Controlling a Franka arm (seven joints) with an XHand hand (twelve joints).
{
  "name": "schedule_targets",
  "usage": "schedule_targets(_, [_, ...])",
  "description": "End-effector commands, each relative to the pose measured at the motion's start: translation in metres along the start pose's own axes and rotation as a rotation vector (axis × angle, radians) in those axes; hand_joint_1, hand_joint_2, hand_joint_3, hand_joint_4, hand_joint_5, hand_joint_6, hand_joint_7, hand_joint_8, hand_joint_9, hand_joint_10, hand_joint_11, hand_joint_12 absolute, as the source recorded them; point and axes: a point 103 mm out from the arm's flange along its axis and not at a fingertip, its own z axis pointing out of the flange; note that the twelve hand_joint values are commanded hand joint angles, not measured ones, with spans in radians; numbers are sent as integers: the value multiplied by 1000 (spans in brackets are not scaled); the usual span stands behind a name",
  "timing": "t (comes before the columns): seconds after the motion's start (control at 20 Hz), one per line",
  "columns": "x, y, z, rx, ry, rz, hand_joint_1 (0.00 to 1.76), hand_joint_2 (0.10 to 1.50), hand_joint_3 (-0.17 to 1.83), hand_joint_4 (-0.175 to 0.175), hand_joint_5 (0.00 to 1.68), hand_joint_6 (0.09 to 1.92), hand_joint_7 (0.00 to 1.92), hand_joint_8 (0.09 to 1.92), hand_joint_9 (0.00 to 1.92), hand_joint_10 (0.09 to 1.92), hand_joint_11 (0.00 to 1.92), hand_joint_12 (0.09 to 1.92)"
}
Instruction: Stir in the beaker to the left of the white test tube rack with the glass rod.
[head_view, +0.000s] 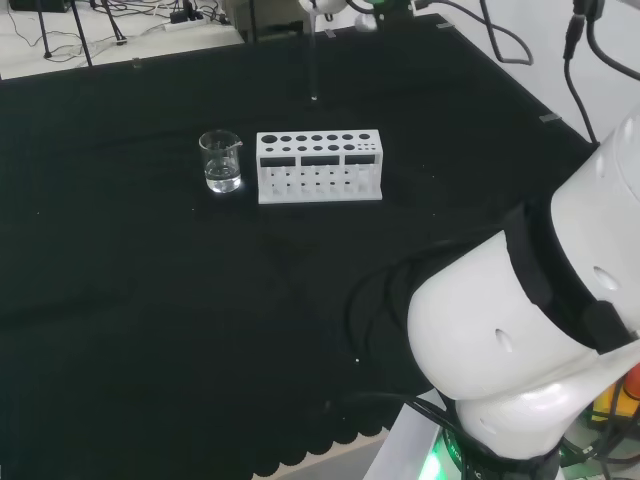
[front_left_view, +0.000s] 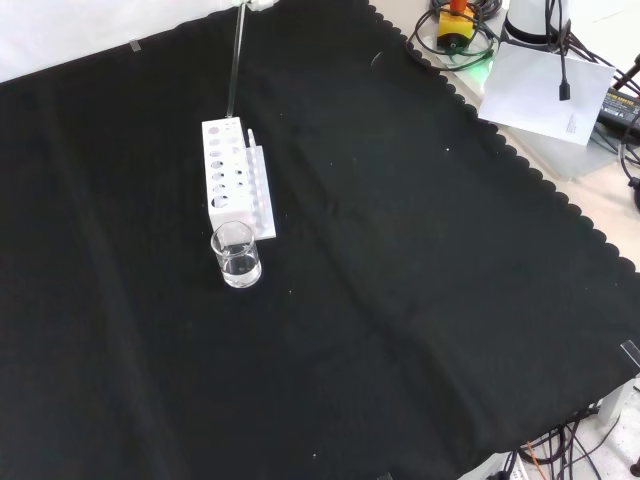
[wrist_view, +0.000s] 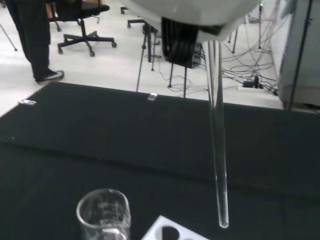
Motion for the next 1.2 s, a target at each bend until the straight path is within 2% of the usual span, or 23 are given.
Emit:
schedule_targets(0.05, [41, 39, 2, -26, 58, -100, 1309, 702, 729, -175, 1142, 640, 1103, 1292, 1568, 1005, 1634, 878])
schedule_targets(0.35, [60, 65, 16, -18, 84, -194, 1309, 702, 730, -175, 1144, 637, 1102, 1294, 1567, 1004, 1633, 880])
schedule_targets(0.6, [66, 76, 38, 4, 105, -238, 1309, 701, 730, -175, 1145, 635, 1102, 1293, 1567, 1004, 1633, 881])
schedule_targets(0.95, [71, 91, 63, 24, 121, -263, 1309, 701, 731, -175, 1147, 632, 1102, 1293, 1567, 1004, 1633, 883])
schedule_targets(1.05, [66, 95, 77, 36, 159, -253, 1309, 700, 731, -175, 1148, 632, 1103, 1292, 1568, 1004, 1634, 884])
schedule_targets(1.2, [65, 98, 89, 48, 172, -259, 1309, 699, 732, -175, 1148, 632, 1104, 1291, 1568, 1005, 1634, 885])
